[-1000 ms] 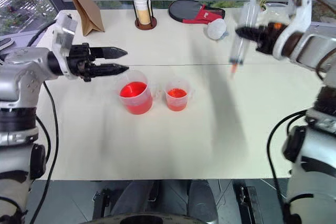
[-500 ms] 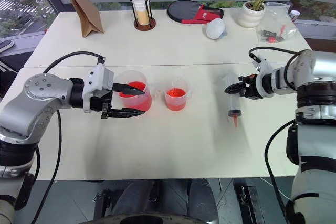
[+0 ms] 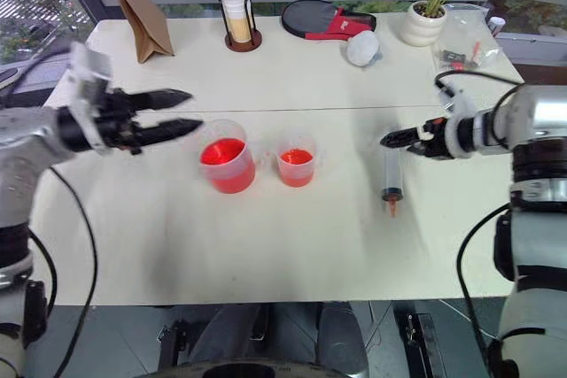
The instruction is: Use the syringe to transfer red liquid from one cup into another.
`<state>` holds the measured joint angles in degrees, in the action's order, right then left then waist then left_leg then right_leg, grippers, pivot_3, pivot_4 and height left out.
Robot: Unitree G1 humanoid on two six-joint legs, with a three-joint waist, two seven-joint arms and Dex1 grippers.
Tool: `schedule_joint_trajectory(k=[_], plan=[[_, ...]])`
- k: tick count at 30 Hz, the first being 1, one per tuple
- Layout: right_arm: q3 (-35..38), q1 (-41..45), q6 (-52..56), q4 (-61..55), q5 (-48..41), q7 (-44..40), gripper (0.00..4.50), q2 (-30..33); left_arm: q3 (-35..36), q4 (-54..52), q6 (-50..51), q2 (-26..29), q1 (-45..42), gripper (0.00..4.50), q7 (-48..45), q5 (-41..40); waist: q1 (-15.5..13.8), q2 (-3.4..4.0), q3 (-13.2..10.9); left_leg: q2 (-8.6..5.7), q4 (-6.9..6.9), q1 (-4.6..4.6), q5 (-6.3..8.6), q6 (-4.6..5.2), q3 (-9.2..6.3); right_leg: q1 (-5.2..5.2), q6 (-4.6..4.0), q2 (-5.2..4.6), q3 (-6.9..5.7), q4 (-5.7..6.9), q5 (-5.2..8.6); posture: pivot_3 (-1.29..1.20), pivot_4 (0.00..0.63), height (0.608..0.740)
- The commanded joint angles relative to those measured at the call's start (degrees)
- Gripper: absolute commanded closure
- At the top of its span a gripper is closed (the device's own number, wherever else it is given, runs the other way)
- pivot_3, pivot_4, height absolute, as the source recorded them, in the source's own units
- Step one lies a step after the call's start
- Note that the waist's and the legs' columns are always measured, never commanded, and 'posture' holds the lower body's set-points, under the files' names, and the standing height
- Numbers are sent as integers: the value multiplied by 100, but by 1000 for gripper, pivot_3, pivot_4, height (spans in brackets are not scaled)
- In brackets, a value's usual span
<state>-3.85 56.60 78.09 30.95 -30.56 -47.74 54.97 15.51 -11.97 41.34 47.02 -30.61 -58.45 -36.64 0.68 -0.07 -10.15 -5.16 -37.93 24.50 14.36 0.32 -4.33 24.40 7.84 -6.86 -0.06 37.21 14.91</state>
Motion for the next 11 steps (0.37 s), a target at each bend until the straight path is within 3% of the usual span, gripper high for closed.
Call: schedule_joint_trajectory(k=[1, 4, 11], plan=[[453, -669, -1733, -670, 174, -997, 293, 789, 859, 104, 252, 357, 686, 1609, 90, -172, 0, 0, 0, -1, 1, 0, 4, 5, 3, 0, 1, -2, 0, -2, 0, 0, 150, 739], [1059, -1300, -3408, -535, 291, -1309, 293, 809, 1064, 339, 360, 441, 1509, 1609, 20, -153, 20, 0, 0, 0, 2, -3, 7, 10, 7, -2, 1, -2, 0, -2, 1, 0, 150, 739], [1794, -2579, -4990, -115, 627, -714, 293, 196, 1315, 967, -150, 142, 2457, 1609, 273, 40, 9, -5, 5, 12, 2, -29, 20, 31, 19, -19, 0, -1, 6, 3, 0, 0, 150, 739]])
